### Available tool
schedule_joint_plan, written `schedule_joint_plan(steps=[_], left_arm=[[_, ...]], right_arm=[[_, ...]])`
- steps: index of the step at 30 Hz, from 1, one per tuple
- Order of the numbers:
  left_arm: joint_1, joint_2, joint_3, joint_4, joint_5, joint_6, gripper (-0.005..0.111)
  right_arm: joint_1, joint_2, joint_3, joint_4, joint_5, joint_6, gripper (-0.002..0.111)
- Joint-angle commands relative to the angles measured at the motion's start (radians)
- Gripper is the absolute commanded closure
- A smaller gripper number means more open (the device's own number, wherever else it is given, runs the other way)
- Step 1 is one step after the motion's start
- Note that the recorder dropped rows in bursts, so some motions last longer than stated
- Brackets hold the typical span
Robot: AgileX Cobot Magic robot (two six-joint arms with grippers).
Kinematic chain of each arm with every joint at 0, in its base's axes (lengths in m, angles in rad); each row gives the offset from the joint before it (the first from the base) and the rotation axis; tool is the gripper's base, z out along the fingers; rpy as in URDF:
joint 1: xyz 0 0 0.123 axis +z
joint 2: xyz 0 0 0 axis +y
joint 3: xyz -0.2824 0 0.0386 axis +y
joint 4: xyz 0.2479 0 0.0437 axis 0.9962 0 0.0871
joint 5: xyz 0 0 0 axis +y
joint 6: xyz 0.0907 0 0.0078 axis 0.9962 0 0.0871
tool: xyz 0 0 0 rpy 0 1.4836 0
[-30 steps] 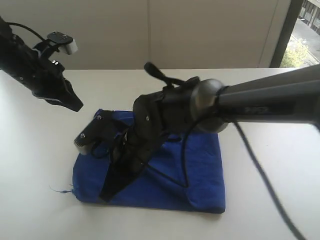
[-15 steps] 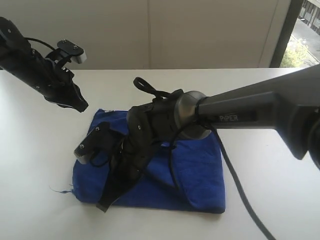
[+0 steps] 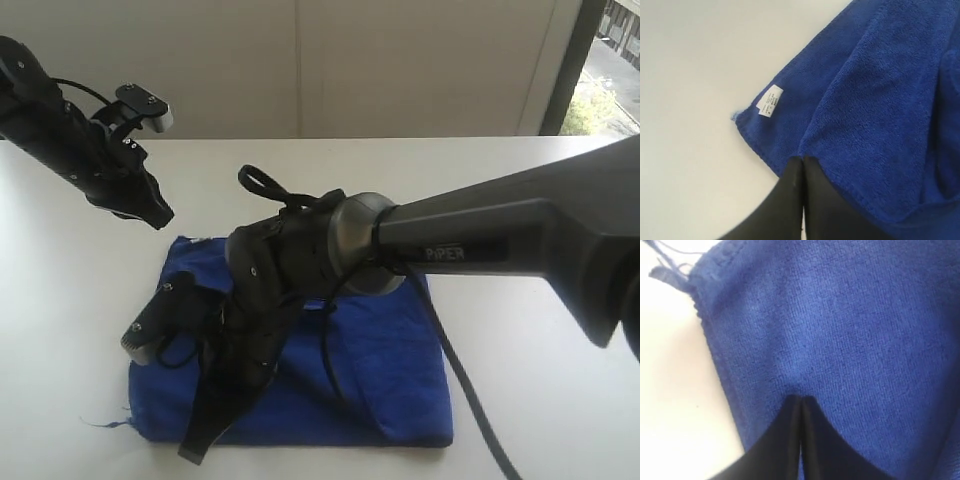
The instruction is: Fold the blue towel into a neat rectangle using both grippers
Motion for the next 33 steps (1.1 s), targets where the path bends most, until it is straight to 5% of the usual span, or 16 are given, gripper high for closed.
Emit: schedule_joint_plan(steps=[1,10,15,20,24,27,29,33], left_arm=[[-0.004,-0.002,-0.007,0.066,0.028,0.046,0.107],[-0.004,-0.002,0.0,0.086,0.077,0.283,0.106],[-0.004,0.025,0.024,0.086,0.11,0.463,0.085],[-0.004,0.059,0.035,0.043,0.084,0.454,0.067],[-0.004,0.042,0.017,-0.109,-0.005,0.438,0.067],[-0.004,0.042,0.014,-0.289,-0.109,0.311,0.106],[-0.004,0.073,-0.018,-0.289,-0.019,0.275,0.106],[-0.004,0.144,-0.079,-0.292,0.052,0.207,0.106]], right_arm=[[0.014,-0.042,0.0,-0.12,0.007,0.103,0.108],[-0.098,-0.216,-0.055,-0.495,0.005,0.372,0.108],[-0.228,-0.191,-0.046,-0.448,0.012,0.396,0.108],[-0.285,-0.148,-0.015,-0.441,-0.067,0.394,0.108],[-0.295,-0.143,-0.002,-0.37,-0.135,0.188,0.105],[-0.343,-0.141,-0.047,-0.076,-0.044,-0.172,0.082],[-0.417,-0.141,-0.083,0.208,-0.003,-0.419,0.071],[-0.505,-0.107,-0.157,0.447,0.132,-0.69,0.07]])
